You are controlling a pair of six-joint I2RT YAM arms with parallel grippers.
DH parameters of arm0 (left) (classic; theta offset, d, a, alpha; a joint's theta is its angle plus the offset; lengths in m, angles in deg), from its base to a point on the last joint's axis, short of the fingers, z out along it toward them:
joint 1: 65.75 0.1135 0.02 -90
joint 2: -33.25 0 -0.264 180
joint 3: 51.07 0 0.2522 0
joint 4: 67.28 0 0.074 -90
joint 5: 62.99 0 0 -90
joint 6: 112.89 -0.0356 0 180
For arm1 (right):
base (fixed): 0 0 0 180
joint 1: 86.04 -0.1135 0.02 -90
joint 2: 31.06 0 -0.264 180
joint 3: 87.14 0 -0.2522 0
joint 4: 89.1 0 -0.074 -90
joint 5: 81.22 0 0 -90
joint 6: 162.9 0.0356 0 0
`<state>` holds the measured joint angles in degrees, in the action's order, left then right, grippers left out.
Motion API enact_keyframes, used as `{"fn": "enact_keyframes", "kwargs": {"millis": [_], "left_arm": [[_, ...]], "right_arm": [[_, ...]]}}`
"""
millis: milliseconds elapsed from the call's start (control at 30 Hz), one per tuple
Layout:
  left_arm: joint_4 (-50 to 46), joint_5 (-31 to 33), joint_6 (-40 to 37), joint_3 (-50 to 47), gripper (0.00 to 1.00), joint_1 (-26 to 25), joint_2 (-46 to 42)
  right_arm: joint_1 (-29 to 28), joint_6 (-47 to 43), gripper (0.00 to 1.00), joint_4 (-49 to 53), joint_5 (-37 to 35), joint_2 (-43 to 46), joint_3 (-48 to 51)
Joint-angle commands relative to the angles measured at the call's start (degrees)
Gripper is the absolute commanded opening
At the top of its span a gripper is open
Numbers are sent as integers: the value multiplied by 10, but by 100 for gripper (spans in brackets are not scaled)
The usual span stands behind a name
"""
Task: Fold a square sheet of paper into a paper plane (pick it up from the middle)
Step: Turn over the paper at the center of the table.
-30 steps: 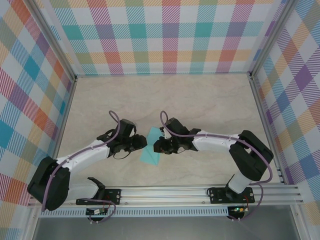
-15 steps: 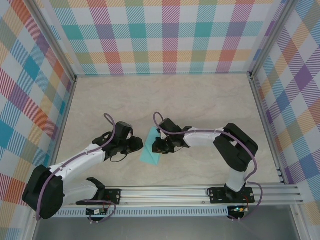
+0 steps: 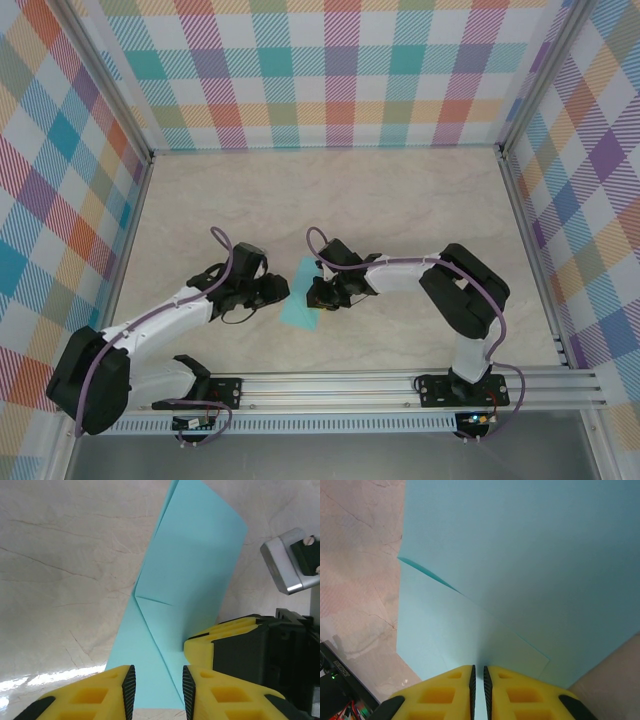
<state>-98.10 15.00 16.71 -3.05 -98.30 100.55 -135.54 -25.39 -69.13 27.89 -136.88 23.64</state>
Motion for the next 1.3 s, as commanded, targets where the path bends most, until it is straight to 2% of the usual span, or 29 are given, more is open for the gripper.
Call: {"fn": "enact_keyframes", "kwargs": {"millis": [0,167,367,567,700,933,1000,1267], "left_arm": [[35,-31,5,9,32,-8,27],[74,-54,14,26,30,-7,80],[108,-84,24,49,19,-8,175],[111,-77,26,57,14,-8,226],[104,-69,22,52,12,-8,240],[107,-70,15,42,12,-8,246],[105,-70,13,42,12,-8,246],[102,-71,10,45,12,-10,245]], "right_arm": [[0,-9,16,24,-17,-9,9],[0,-12,17,25,-13,2,5],[0,-9,19,20,-15,11,11],[0,-2,20,-4,-1,32,29],[-1,-3,21,8,-18,65,38],[7,7,35,46,-76,115,54],[11,16,40,42,-72,112,55],[27,48,46,14,-55,79,50]]}}
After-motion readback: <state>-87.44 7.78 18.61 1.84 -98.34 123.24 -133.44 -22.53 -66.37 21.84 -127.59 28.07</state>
